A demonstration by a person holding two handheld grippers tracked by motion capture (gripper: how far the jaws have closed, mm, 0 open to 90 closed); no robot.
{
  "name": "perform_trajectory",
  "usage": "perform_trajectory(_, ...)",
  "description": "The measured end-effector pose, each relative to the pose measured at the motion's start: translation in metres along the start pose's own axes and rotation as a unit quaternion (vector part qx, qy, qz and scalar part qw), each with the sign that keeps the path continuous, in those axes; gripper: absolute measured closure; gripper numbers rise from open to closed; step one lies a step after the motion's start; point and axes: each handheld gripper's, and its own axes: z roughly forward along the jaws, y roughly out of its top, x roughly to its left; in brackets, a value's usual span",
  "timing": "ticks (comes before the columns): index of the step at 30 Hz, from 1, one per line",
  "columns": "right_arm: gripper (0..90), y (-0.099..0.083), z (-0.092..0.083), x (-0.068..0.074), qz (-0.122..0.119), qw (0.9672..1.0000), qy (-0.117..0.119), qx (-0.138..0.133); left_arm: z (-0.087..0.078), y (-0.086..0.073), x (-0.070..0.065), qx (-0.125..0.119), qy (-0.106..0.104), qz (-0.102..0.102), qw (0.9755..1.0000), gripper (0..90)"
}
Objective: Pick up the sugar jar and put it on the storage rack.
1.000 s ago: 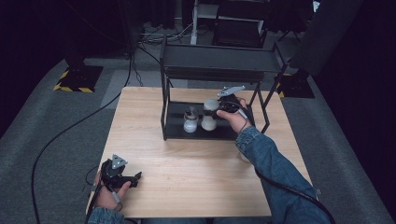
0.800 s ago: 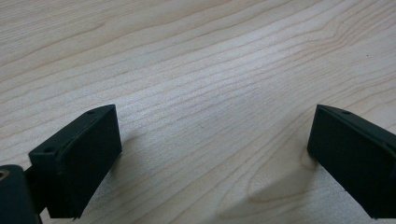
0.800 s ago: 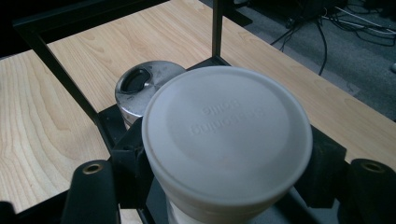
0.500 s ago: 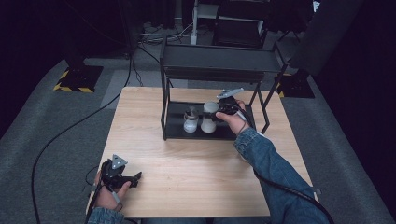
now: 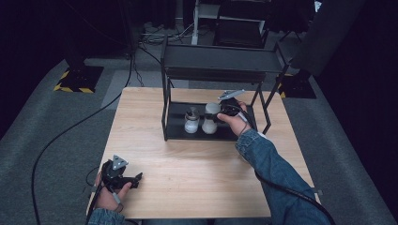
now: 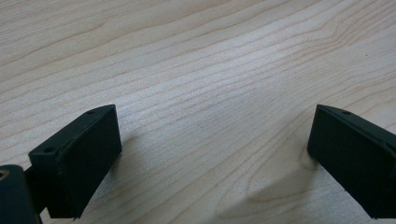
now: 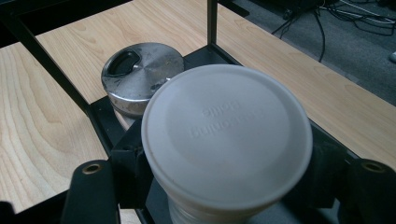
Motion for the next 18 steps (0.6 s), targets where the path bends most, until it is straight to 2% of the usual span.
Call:
perform_trajectory(3, 32.3, 0.000, 0.000, -0.001, 0.003, 1.0000, 0.002, 0.001, 0.000, 0.000, 0.000, -0.001, 0.000, 0.000, 1.0000, 2.9)
perform_trajectory(9, 20.9, 0.002, -0.005, 0.003, 0.013, 0.9999, -0.005, -0.009, 0.000, 0.000, 0.000, 0.000, 0.000, 0.000, 1.0000, 2.8)
perform_trajectory(18, 16.4, 0.004, -0.029, 0.007, 0.012, 0.9995, -0.007, -0.030, 0.000, 0.000, 0.000, -0.001, -0.001, 0.001, 1.0000, 2.8)
